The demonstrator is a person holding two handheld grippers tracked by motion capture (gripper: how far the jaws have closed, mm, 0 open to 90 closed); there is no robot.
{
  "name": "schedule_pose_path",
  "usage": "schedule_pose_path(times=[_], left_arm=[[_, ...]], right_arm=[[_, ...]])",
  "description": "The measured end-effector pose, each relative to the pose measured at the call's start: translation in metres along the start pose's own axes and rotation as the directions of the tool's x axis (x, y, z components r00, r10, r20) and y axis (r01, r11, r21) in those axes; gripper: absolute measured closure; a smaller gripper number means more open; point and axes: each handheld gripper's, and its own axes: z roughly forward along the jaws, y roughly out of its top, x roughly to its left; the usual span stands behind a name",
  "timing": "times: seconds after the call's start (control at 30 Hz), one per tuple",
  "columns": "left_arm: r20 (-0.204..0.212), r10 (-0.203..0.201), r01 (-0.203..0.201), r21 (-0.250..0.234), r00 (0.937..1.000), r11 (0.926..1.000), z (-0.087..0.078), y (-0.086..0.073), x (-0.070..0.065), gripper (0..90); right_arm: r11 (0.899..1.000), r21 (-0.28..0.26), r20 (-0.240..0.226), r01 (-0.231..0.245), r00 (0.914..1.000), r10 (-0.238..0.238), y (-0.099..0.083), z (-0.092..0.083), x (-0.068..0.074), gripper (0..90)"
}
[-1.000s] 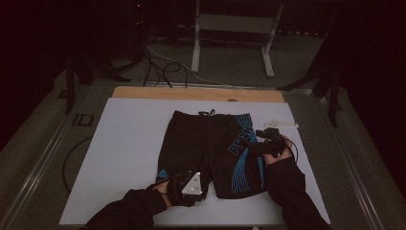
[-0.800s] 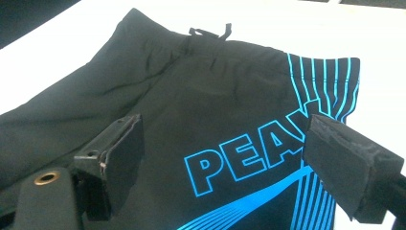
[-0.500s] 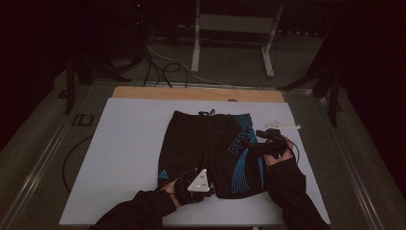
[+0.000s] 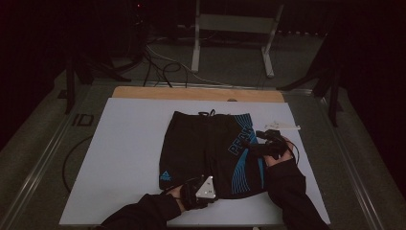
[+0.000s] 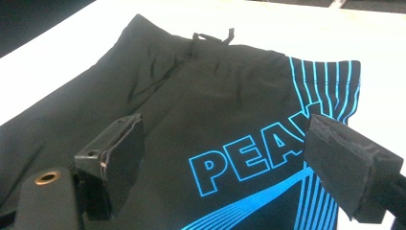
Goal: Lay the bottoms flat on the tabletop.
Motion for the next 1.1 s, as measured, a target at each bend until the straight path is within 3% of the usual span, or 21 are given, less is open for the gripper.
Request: schedule_pose_path(times=[0.03,0.07,0.1,0.23,0.27,0.33,0.43,0.53,0.57,0.6,0.8,0.83,0.87,1.0,1.03,1.1], left_arm=[[0.000,0.000,0.000,0.000,1.0000,1.0000,0.000,0.000,0.000,83.1],[0.045,0.002,0.000,-0.026,0.9990,0.9997,-0.003,0.001,0.000,83.1],[0.042,0.001,0.001,-0.041,0.9991,0.9992,-0.005,0.002,-0.001,68.3],[0.048,-0.013,0.018,-0.098,0.9988,0.9951,-0.018,0.007,0.002,41.3],[0.048,-0.044,0.050,-0.129,0.9979,0.9904,-0.031,0.009,0.008,41.3],[0.034,-0.082,0.087,-0.171,0.9961,0.9815,-0.042,0.010,0.015,32.1],[0.009,-0.127,0.125,-0.227,0.9919,0.9658,-0.060,0.007,0.029,21.5],[0.000,-0.170,0.164,-0.262,0.9855,0.9511,-0.075,0.002,0.041,11.3],[-0.009,-0.181,0.172,-0.262,0.9835,0.9495,-0.079,0.000,0.044,8.0],[-0.023,-0.191,0.178,-0.264,0.9813,0.9478,-0.083,-0.002,0.047,5.6],[-0.042,-0.262,0.236,-0.316,0.9642,0.9189,-0.104,-0.021,0.061,2.2],[-0.042,-0.262,0.236,-0.316,0.9642,0.9189,-0.104,-0.021,0.061,2.2],[-0.063,-0.279,0.243,-0.335,0.9582,0.9103,-0.110,-0.031,0.064,2.2],[-0.082,-0.321,0.272,-0.361,0.9437,0.8921,-0.120,-0.051,0.068,0.9],[-0.082,-0.321,0.272,-0.361,0.9437,0.8921,-0.120,-0.051,0.068,0.5],[-0.093,-0.346,0.288,-0.376,0.9337,0.8804,-0.129,-0.067,0.069,0.5]], right_arm=[[1.000,0.000,0.000,0.000,1.0000,0.000,0.000,0.000,0.000,14.5],[1.000,0.003,-0.002,0.002,1.0000,-0.002,0.000,0.000,0.000,14.5],[1.000,-0.001,-0.007,0.009,0.9999,-0.009,0.000,0.000,0.002,14.5],[1.000,-0.008,-0.009,0.024,0.9997,-0.024,0.001,-0.003,0.004,14.5],[1.000,-0.011,-0.012,0.024,0.9996,-0.024,0.002,-0.003,0.005,14.5],[1.000,-0.015,-0.016,0.022,0.9996,-0.022,0.002,-0.004,0.006,14.4],[0.999,-0.014,-0.021,0.029,0.9993,-0.030,0.002,-0.005,0.007,14.4],[0.999,-0.022,-0.027,0.026,0.9993,-0.026,0.002,-0.006,0.007,14.3],[0.999,-0.026,-0.030,0.027,0.9992,-0.028,0.002,-0.007,0.008,14.2],[0.999,-0.026,-0.029,0.029,0.9991,-0.030,0.002,-0.007,0.008,14.2],[0.998,-0.034,-0.054,0.056,0.9969,-0.057,-0.001,-0.008,0.015,13.7],[0.998,-0.034,-0.054,0.056,0.9969,-0.057,-0.001,-0.008,0.015,13.7],[0.998,-0.035,-0.056,0.059,0.9965,-0.061,-0.001,-0.008,0.016,13.7],[0.994,-0.056,-0.100,0.092,0.9902,-0.097,-0.006,-0.009,0.022,12.9],[0.994,-0.056,-0.100,0.092,0.9902,-0.097,-0.006,-0.009,0.022,12.9],[0.992,-0.068,-0.123,0.107,0.9858,-0.114,-0.010,-0.010,0.023,11.4]])
